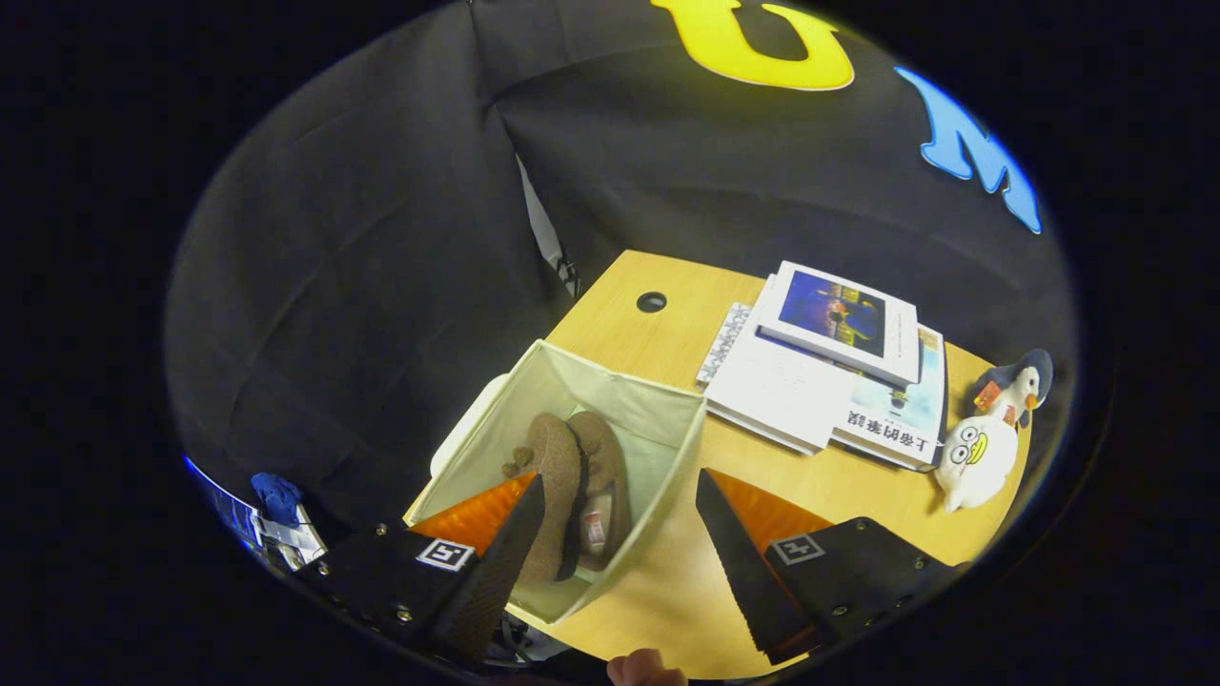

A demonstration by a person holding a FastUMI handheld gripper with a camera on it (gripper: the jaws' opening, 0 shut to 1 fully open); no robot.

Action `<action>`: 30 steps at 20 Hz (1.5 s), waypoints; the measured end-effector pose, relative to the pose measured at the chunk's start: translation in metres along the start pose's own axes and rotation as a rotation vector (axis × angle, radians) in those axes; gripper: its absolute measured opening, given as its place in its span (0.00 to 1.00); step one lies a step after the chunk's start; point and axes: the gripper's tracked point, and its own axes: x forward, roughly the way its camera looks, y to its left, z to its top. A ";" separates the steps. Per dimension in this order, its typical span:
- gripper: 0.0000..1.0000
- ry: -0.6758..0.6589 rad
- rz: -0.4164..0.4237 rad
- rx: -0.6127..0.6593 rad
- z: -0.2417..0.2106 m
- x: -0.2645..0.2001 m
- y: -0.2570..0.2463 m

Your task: Open the storage box then place both shoes into the box .Put the left shoe in first, then the right shoe, with the right side of both shoes facing outward in a uniform manner.

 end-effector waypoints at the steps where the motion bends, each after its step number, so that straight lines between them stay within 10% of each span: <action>1: 0.97 -0.032 0.002 0.016 0.004 -0.013 -0.007; 21: 0.97 -0.930 -0.506 0.107 0.030 -0.334 -0.206; 30: 0.97 -0.947 -0.548 0.144 0.007 -0.345 -0.262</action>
